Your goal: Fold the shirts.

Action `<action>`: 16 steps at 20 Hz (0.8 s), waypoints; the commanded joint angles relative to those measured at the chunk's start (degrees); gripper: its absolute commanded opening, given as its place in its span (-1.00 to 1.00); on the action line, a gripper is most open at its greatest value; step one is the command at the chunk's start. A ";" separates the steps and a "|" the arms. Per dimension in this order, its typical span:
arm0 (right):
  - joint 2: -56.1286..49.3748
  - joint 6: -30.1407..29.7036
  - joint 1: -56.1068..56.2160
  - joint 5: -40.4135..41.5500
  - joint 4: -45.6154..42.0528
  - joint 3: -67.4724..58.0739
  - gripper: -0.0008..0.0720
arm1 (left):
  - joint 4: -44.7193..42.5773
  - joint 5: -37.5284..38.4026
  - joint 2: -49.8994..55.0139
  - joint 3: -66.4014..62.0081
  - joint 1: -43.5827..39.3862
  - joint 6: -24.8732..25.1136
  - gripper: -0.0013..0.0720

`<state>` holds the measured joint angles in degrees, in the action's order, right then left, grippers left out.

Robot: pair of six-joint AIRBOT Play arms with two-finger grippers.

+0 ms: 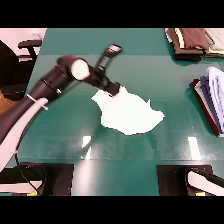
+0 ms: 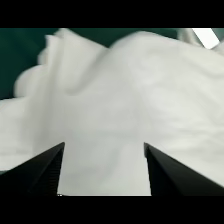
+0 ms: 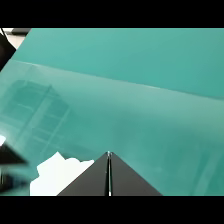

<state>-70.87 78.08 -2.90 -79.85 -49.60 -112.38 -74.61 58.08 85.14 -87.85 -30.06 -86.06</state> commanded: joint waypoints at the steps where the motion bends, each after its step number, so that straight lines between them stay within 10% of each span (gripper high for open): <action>1: -0.35 0.13 -0.02 -1.44 0.00 0.13 -0.93 | 1.14 0.48 2.38 0.79 10.67 -2.25 0.65; 14: -0.26 0.55 0.11 -1.31 0.13 10.91 -0.93 | 19.96 -14.29 16.28 3.52 8.28 2.47 0.65; 16: -0.20 0.55 0.09 -1.40 0.11 12.79 -0.93 | 21.57 -15.61 16.59 3.45 8.28 2.49 -0.13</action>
<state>-71.13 78.70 -2.83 -81.14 -49.50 -101.82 -55.88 46.44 100.42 -84.33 -20.86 -83.81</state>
